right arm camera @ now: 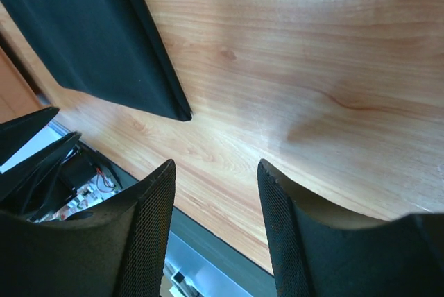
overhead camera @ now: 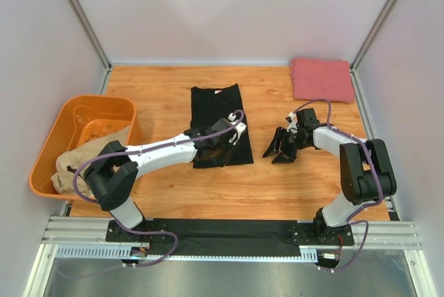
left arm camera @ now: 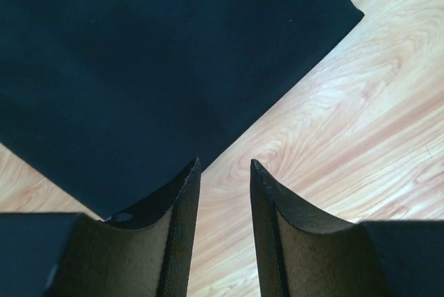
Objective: Fold and stack the t-shirts
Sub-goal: Fold the tshirt
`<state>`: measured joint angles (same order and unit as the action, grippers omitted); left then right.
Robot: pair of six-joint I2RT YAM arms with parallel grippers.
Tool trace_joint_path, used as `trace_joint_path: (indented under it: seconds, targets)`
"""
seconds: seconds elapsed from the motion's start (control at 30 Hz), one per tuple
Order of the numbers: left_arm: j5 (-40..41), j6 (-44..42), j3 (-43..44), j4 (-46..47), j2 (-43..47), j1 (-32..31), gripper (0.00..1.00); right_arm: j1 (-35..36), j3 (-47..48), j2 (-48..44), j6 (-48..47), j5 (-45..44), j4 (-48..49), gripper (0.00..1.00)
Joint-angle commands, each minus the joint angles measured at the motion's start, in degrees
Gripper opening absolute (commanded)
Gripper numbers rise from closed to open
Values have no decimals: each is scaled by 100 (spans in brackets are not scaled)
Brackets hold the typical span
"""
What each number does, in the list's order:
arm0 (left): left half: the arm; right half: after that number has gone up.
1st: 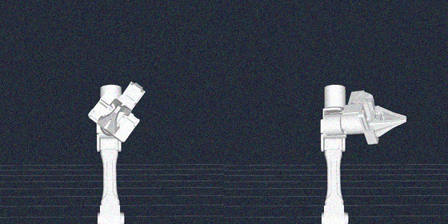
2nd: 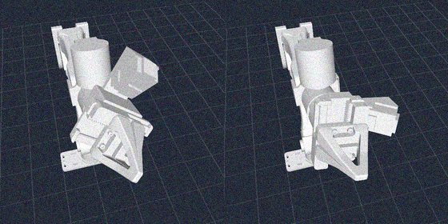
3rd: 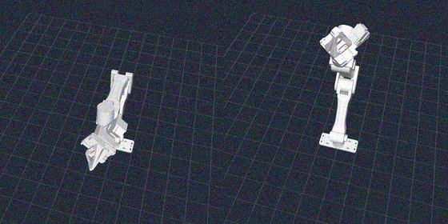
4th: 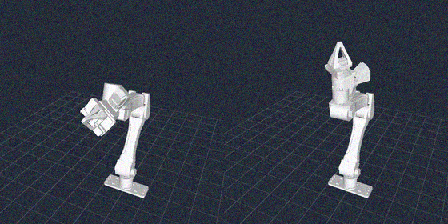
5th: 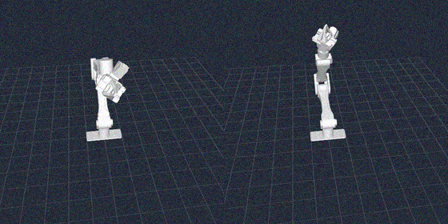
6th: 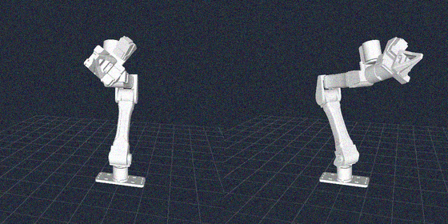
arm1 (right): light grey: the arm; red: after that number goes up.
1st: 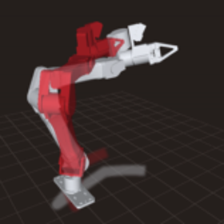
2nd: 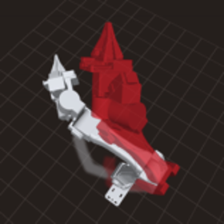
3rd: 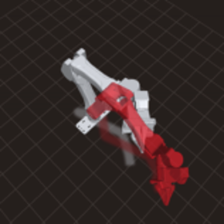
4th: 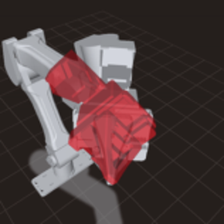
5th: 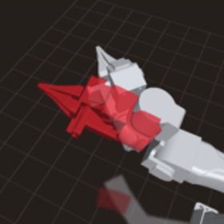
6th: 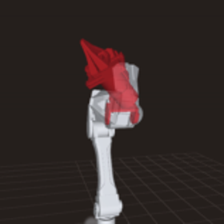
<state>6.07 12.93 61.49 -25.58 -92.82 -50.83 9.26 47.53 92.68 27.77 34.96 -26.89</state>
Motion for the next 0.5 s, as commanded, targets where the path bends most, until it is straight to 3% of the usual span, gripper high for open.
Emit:
trace_joint_path:
  seconds: [0.0, 0.2, 0.37, 0.47]
  targets:
    - [275, 138, 320, -200, 0, 81, 42, -29, -16, -84, -245, 414, -114, 53]
    - [-69, 833, -59, -849, 676, 336, 48, -3, -86, 56, -202, 591, 149, 56]
    - [-1175, 1720, -356, -1204, 984, 1206, 50, 312, 300, 468, -289, 284, 141, 56]
    - [-1371, 1880, -717, -993, 1291, 1575, 50, 550, 669, 706, -333, 4, 97, 56]
